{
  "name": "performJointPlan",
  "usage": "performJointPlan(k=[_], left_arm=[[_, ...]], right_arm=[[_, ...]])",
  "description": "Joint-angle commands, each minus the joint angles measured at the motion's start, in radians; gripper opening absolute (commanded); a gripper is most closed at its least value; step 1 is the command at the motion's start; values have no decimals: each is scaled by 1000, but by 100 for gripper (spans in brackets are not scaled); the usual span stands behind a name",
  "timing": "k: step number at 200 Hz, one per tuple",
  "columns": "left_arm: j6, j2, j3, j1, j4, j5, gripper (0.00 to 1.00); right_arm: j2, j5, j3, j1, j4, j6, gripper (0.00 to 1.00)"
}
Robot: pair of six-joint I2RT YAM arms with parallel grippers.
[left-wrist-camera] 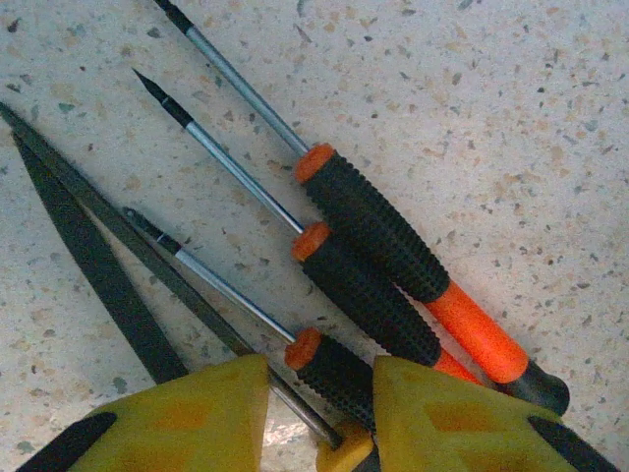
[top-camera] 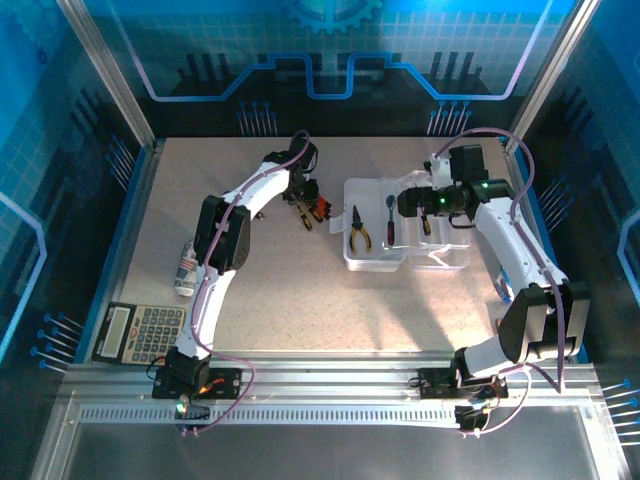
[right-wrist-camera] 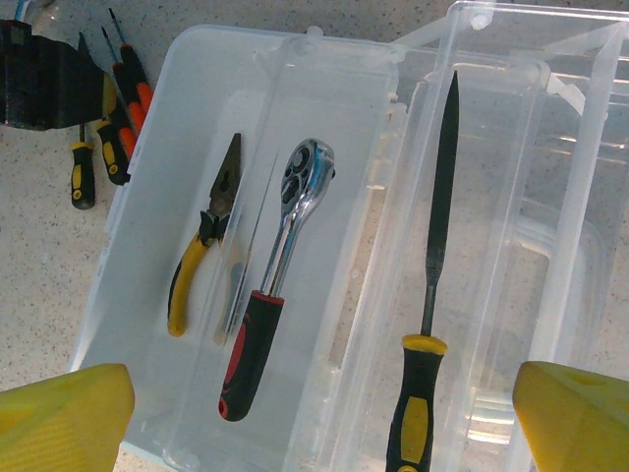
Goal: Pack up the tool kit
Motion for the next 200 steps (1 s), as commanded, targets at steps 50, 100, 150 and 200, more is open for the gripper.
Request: performJointPlan(k=[50,100,150,200], left_arm=[[54,13,-24,4,-78,-19,22],[89,-19,-95,21,-69,-21,14],[108,-17,-96,27,-87,-34,21],[86,-47,-105,27,-57,3,27]], right_arm=[[-32,-15,-14,9,-2,-15,100],[-29,-19,-11,8,1,-14,100],[-27,-19,-12,9,1,-15,100],[-26,-20,-9,9,1,-13,100]])
